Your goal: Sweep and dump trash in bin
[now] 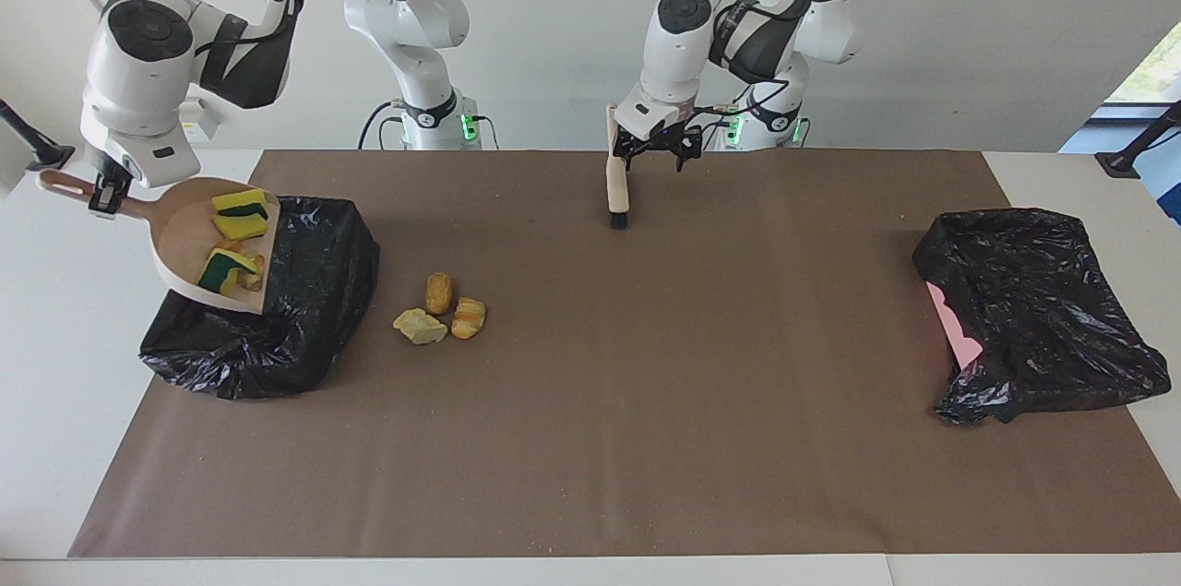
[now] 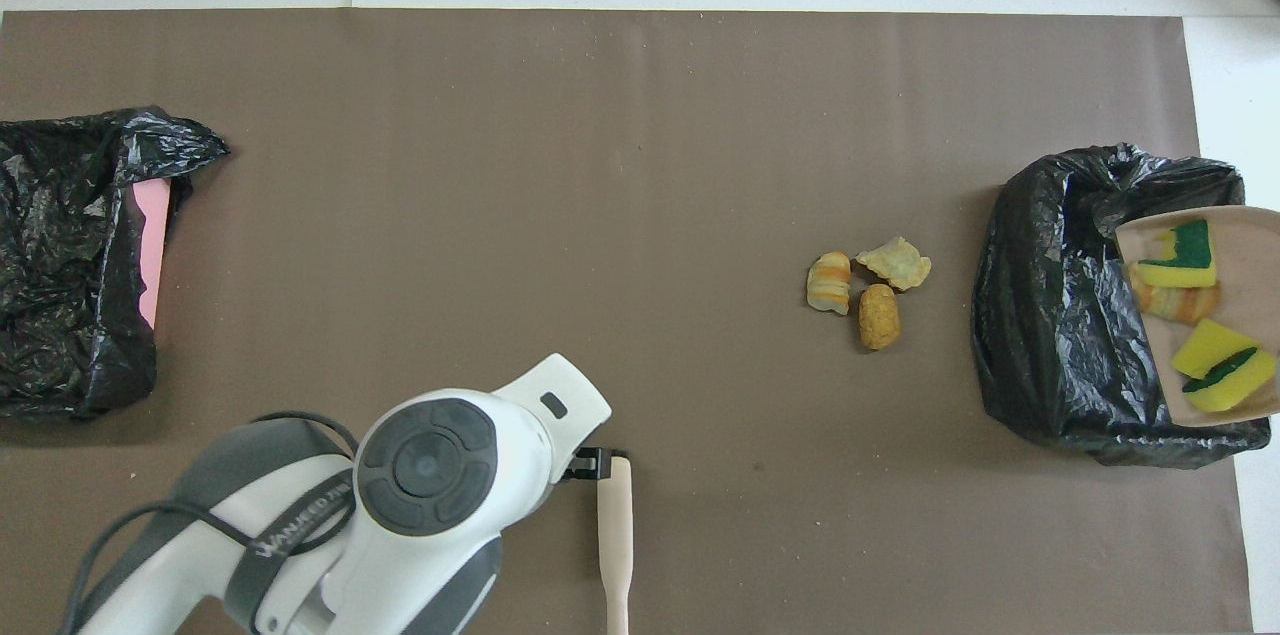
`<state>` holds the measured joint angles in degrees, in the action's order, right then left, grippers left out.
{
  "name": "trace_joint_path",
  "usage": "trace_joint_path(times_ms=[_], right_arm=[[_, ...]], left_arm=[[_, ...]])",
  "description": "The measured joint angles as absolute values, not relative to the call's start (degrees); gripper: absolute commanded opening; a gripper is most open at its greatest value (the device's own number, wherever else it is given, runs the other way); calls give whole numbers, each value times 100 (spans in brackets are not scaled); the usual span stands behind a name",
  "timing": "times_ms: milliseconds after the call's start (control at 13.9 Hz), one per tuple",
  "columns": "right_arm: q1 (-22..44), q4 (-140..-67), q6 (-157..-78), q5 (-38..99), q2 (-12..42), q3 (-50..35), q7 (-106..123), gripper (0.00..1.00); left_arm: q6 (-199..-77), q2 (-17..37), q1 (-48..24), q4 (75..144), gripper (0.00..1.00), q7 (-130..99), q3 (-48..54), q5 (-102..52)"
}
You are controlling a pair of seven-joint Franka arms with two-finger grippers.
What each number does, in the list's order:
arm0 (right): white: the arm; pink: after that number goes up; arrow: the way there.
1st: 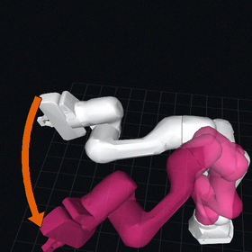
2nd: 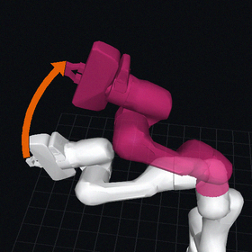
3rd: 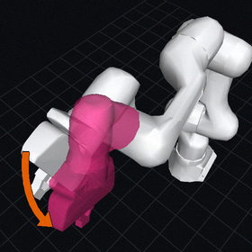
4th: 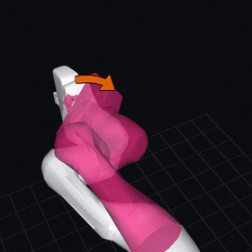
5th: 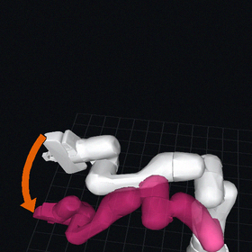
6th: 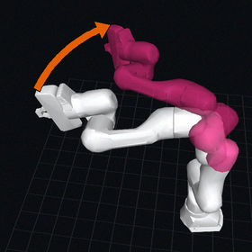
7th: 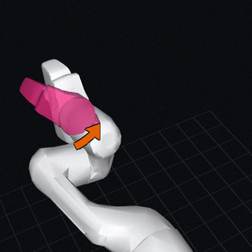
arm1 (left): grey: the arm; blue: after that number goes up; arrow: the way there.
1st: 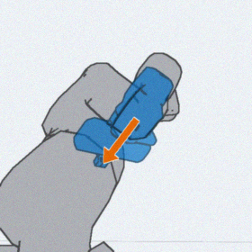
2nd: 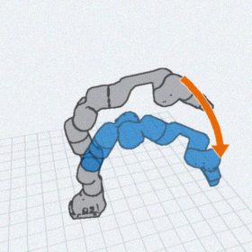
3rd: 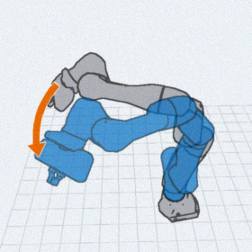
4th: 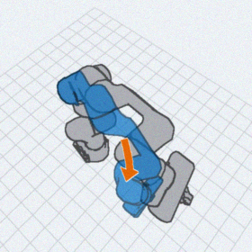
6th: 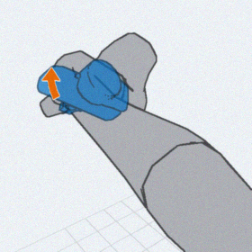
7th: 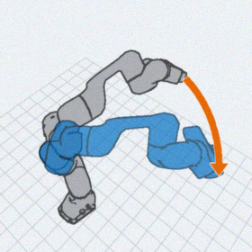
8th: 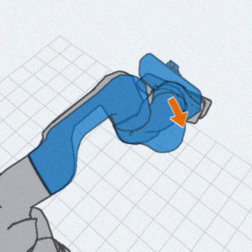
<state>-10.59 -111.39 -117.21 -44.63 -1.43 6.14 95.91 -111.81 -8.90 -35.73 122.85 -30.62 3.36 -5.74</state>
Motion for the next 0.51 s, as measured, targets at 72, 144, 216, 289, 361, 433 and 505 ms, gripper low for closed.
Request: trace_joint_path(times_ms=[72, 144, 216, 289, 361, 433, 505], right_arm=[[-987, -11171, -11720, -4529, -151, 609, 9500, 0], [-933, -11198, -11720, -4602, -159, 604, 9449, 0], [-910, -11220, -11720, -4676, -168, 600, 9419, 0], [-906, -11247, -11720, -4774, -179, 597, 9404, 0], [-906, -11264, -11720, -4929, -188, 598, 9353, 0], [-891, -11275, -11719, -5124, -194, 598, 9226, 0], [-832, -11282, -11675, -5271, -198, 597, 9047, 0]], left_arm=[[-10892, -889, -3226, 11864, 100, -2612, 326, -539], [-10605, -877, -2889, 11441, 100, -2152, 320, -500], [-10351, -855, -2599, 11065, 100, -1743, 315, -481], [-10052, -823, -2308, 10643, 100, -1367, 309, -472], [-9779, -799, -2063, 10286, 100, -1139, 298, -464], [-9480, -783, -1815, 9937, 100, -963, 292, -456], [-9197, -773, -1587, 9635, 100, -840, 279, -417]])
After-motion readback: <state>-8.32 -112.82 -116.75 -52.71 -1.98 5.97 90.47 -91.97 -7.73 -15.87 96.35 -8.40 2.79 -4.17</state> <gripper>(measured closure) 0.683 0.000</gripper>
